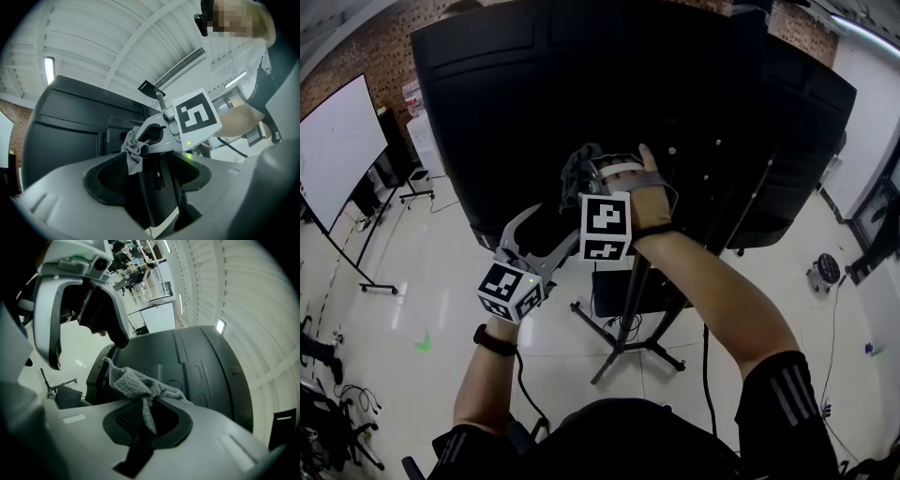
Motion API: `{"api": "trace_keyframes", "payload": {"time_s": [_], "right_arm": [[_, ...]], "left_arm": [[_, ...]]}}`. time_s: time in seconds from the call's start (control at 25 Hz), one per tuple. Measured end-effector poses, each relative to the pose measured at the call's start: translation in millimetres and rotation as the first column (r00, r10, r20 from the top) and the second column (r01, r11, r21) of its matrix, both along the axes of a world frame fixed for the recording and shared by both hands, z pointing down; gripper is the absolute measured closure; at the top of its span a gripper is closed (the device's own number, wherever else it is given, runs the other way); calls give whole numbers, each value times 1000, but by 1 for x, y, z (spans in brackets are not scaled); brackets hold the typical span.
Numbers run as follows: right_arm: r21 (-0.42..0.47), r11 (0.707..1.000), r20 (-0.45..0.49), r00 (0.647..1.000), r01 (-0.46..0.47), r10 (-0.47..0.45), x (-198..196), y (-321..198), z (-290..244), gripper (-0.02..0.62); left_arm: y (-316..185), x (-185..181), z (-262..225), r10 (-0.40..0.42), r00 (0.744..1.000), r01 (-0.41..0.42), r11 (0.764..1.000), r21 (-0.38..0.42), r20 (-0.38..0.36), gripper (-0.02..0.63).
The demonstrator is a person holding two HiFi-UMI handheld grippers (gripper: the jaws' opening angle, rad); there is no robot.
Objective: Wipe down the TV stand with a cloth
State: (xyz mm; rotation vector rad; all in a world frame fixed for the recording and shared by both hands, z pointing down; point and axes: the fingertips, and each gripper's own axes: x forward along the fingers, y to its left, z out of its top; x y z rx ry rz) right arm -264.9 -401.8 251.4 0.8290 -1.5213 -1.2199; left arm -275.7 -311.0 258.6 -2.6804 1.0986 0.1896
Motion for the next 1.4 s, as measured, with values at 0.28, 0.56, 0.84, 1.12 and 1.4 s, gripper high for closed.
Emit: {"api": "trace_keyframes", "payload": {"time_s": [0.28, 0.56, 0.84, 1.12, 1.4], "right_arm": [[28, 997, -41, 997, -70, 71, 33, 2, -1, 566], [-12, 997, 221, 973, 71, -66, 41, 49, -26, 565], [92, 979, 445, 872, 181, -203, 86, 95, -81, 565], [42, 952, 687, 683, 302, -247, 131, 93, -128, 565], [-76, 914, 831, 532, 398, -163, 165, 65, -130, 565]], "left_arm": [[-1, 30, 0, 63, 998, -63, 998, 1, 5, 282], [9, 44, -8, 97, 995, -97, 995, 21, 0, 282], [33, 66, -34, 114, 993, -112, 991, 72, -13, 282], [45, 96, -67, 100, 995, -99, 989, 113, -7, 282], [40, 122, -79, 66, 998, -65, 991, 115, -6, 282]]}}
